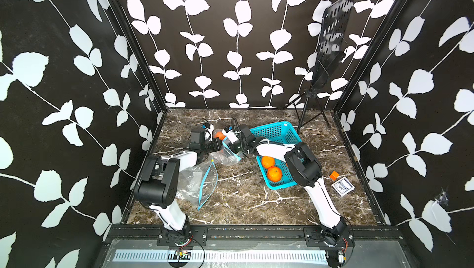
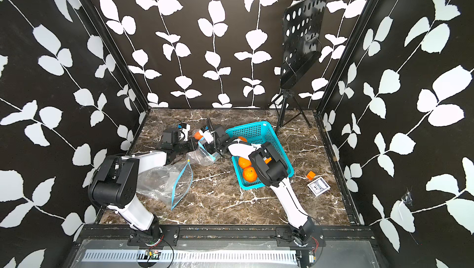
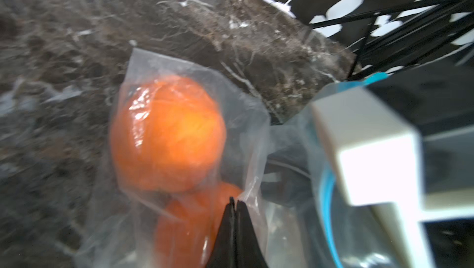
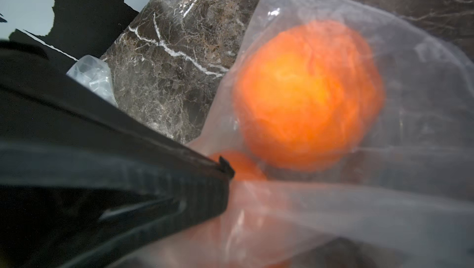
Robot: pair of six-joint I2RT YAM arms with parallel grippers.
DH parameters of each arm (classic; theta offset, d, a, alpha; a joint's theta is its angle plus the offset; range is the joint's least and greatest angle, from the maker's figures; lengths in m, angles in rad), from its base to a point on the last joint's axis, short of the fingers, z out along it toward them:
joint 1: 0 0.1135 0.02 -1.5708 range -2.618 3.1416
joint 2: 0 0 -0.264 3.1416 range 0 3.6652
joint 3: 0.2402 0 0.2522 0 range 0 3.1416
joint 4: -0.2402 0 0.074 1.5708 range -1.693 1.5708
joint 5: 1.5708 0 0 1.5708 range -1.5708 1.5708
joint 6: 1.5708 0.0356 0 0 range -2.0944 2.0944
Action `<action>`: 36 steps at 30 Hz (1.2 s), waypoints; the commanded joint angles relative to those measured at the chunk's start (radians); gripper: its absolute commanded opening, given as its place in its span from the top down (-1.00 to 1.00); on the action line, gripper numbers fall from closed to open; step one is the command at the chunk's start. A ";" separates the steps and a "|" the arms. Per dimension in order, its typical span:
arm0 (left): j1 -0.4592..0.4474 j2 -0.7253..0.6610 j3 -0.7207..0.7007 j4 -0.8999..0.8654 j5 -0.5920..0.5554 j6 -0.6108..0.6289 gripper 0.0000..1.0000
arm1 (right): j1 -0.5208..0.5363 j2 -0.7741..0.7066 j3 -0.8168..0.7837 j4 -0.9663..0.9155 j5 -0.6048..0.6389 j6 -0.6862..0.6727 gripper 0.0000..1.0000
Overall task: Open the zip-top bag and take out the orange
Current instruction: Pick up the orange from the zipper food storage bag.
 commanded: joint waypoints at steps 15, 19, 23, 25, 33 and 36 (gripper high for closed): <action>-0.006 0.186 0.105 -0.223 -0.227 0.110 1.00 | -0.019 0.024 0.054 0.079 -0.006 -0.019 -0.54; -0.007 0.184 0.100 -0.218 -0.233 0.112 1.00 | -0.021 0.086 0.158 -0.034 -0.012 -0.024 -0.52; -0.007 0.162 0.102 -0.232 -0.250 0.119 1.00 | -0.014 0.071 0.181 -0.164 0.008 -0.038 -0.46; -0.007 0.150 0.105 -0.236 -0.257 0.123 1.00 | -0.007 0.015 0.113 -0.152 0.039 -0.055 -0.53; -0.006 0.131 0.109 -0.230 -0.231 0.112 1.00 | -0.002 0.060 0.222 -0.292 0.051 -0.113 -0.28; -0.006 0.126 0.101 -0.222 -0.228 0.108 1.00 | -0.002 0.030 0.200 -0.261 0.047 -0.104 -0.09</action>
